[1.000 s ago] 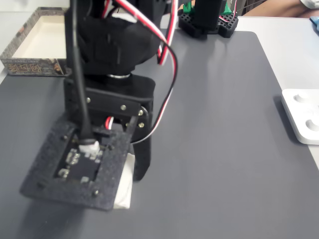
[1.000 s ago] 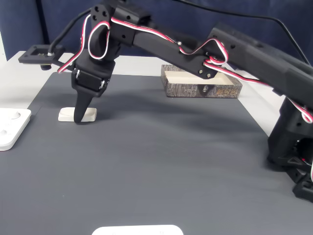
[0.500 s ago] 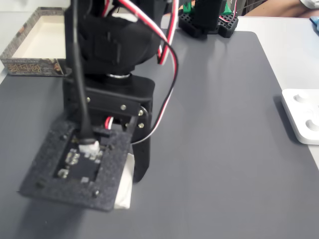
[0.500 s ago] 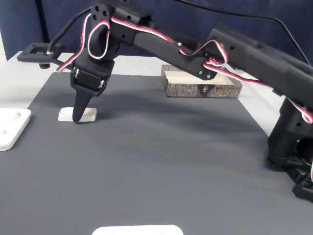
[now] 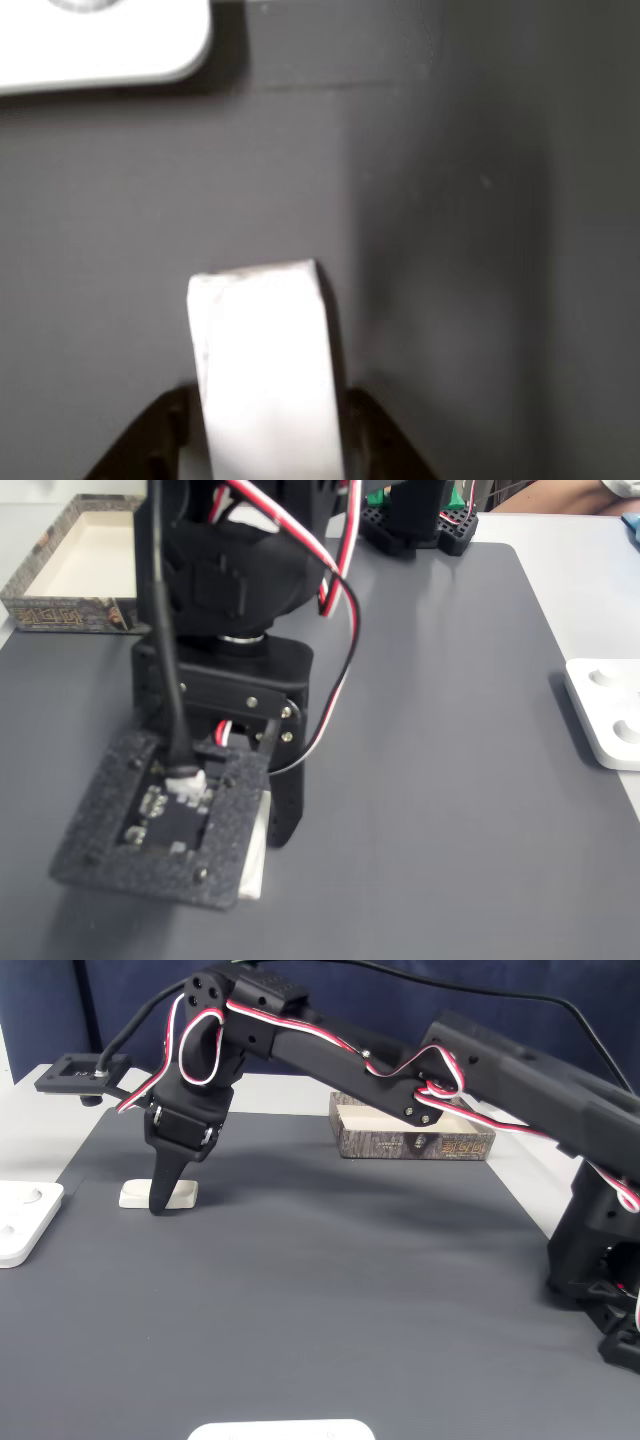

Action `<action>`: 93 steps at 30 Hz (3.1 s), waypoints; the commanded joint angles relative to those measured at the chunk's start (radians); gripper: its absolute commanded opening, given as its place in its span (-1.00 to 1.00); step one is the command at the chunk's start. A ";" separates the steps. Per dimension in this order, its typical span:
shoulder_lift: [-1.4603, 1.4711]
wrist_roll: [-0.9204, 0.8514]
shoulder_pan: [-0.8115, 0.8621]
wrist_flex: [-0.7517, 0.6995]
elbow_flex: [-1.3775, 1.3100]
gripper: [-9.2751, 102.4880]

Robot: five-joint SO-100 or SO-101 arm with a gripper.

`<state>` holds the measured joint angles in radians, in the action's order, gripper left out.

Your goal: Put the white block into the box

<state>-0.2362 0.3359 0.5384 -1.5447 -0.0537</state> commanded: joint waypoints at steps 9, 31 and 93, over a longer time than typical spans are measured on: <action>0.003 0.003 -0.008 0.002 -0.084 -0.50; 0.015 0.008 -0.011 -0.026 -0.092 -0.86; -1.118 0.224 0.152 0.147 1.241 -0.86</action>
<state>-1.1643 0.5323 0.6305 -1.4205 1.1152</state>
